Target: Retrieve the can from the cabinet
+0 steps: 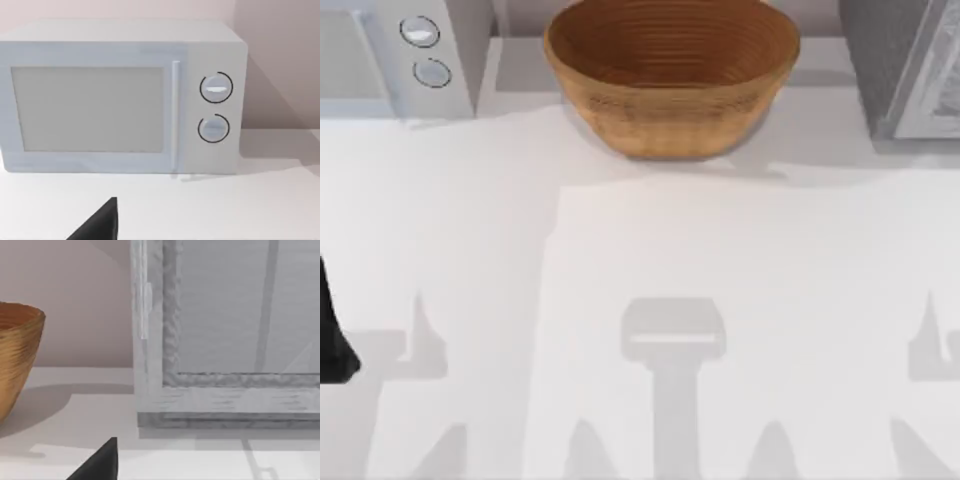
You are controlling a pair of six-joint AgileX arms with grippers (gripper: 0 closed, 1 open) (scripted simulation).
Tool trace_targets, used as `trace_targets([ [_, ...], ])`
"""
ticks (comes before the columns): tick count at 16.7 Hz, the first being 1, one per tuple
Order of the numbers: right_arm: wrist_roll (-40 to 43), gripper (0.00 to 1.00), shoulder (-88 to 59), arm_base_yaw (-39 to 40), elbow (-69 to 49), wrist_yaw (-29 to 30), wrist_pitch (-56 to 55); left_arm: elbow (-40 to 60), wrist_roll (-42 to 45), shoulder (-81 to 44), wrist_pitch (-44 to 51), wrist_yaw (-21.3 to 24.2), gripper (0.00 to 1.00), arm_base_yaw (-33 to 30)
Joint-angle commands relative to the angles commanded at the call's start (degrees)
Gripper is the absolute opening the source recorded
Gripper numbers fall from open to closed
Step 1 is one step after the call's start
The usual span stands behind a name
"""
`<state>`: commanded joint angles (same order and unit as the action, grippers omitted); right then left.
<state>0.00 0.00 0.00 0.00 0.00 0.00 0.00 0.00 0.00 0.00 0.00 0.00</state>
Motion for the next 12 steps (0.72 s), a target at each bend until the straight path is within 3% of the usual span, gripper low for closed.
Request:
trace_targets([
  [6,0.0,1.00,-5.9,0.7,-6.1,1.0,1.9,0.0,0.0,0.0,0.0,0.0,1.00,0.0],
  [12,-0.2,1.00,-27.1,3.6,-32.7,4.1,8.8,0.0,0.0,0.0,0.0,0.0,1.00,0.0],
])
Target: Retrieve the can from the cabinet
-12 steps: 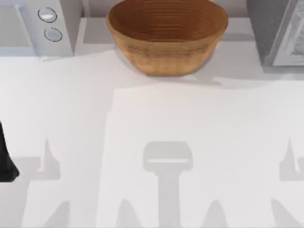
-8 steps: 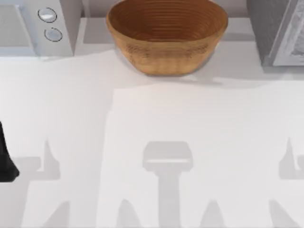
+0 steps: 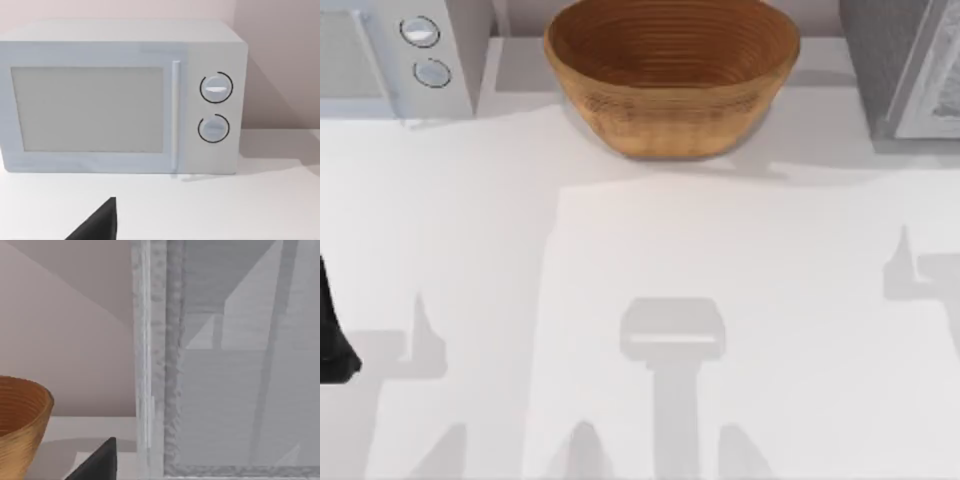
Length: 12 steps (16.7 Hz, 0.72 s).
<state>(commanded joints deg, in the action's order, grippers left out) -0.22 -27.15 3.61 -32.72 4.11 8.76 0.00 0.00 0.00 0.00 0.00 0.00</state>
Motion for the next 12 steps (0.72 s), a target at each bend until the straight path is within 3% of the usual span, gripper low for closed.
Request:
trace_targets([
  [7,-0.5,1.00,-27.3,4.0,-41.2,4.2,7.8,0.0,0.0,0.0,0.0,0.0,1.00,0.0],
  [12,-0.7,1.00,-42.5,6.1,-60.3,6.3,12.7,0.0,0.0,0.0,0.0,0.0,1.00,0.0],
])
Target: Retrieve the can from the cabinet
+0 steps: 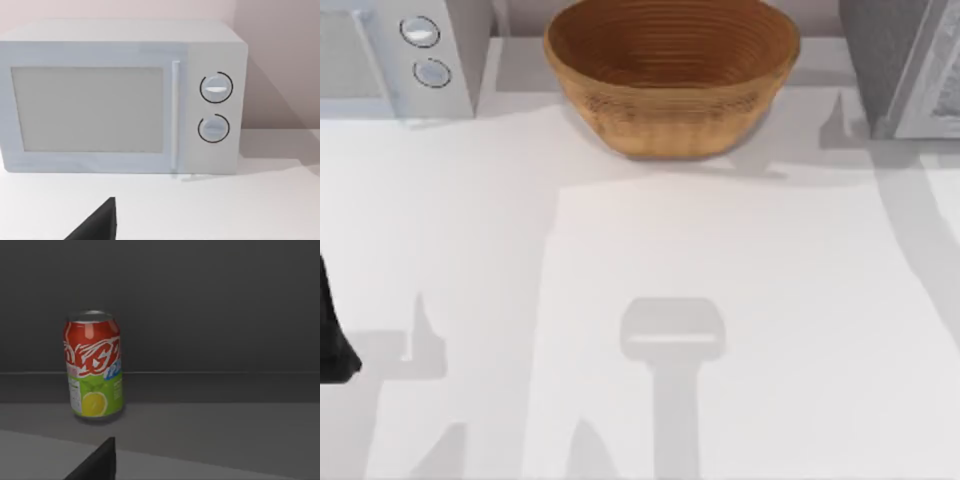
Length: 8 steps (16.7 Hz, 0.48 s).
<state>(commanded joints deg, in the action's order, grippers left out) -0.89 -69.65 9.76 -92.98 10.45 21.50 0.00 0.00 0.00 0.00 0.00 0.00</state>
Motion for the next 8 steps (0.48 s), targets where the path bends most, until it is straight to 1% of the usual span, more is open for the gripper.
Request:
trace_targets([
  [3,0.0,1.00,-5.4,0.7,-5.7,0.7,2.0,0.0,0.0,0.0,0.0,0.0,1.00,0.0],
  [8,0.0,1.00,-6.4,0.8,-6.8,0.8,2.4,0.0,0.0,0.0,0.0,0.0,1.00,0.0],
])
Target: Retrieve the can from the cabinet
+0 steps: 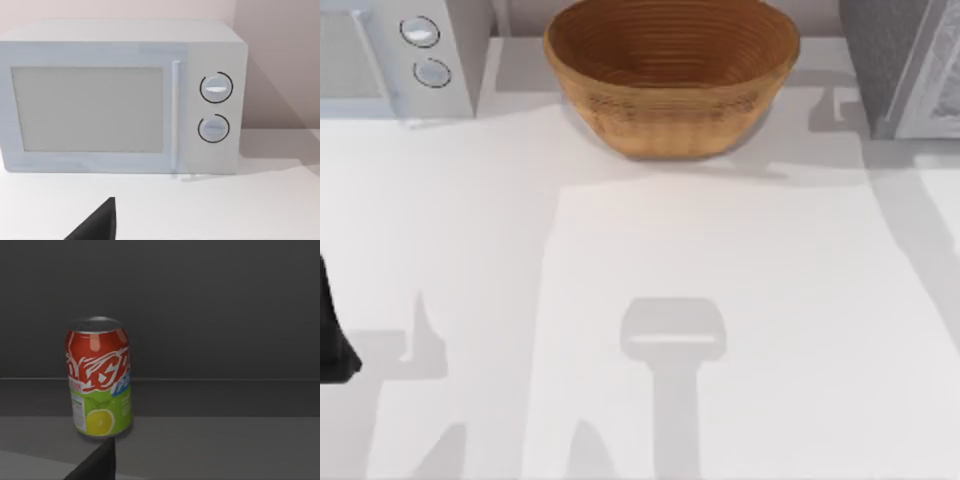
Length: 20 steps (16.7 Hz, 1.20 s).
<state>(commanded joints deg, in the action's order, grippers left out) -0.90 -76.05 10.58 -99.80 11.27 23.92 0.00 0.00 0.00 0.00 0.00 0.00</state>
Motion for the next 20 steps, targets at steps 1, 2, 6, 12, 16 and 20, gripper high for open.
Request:
trace_targets([
  [1,0.0,1.00,0.1,-0.2,0.2,-0.1,-0.1,0.0,0.0,0.0,0.0,0.0,1.00,0.0],
  [2,0.0,1.00,0.0,-0.1,0.2,0.1,-0.3,0.0,0.0,0.0,0.0,0.0,1.00,0.0],
  [6,0.2,1.00,-6.4,4.1,-1.5,4.5,-4.2,0.0,0.0,0.0,0.0,0.0,1.00,0.0],
  [12,0.2,1.00,-13.4,9.5,-3.8,10.0,-10.0,0.0,0.0,0.0,0.0,0.0,1.00,0.0],
  [16,0.2,1.00,-13.9,9.1,-4.2,9.7,-9.9,0.0,0.0,0.0,0.0,0.0,1.00,0.0],
  [20,0.2,1.00,-19.1,7.9,-10.3,8.5,-9.3,0.0,0.0,0.0,0.0,0.0,1.00,0.0],
])
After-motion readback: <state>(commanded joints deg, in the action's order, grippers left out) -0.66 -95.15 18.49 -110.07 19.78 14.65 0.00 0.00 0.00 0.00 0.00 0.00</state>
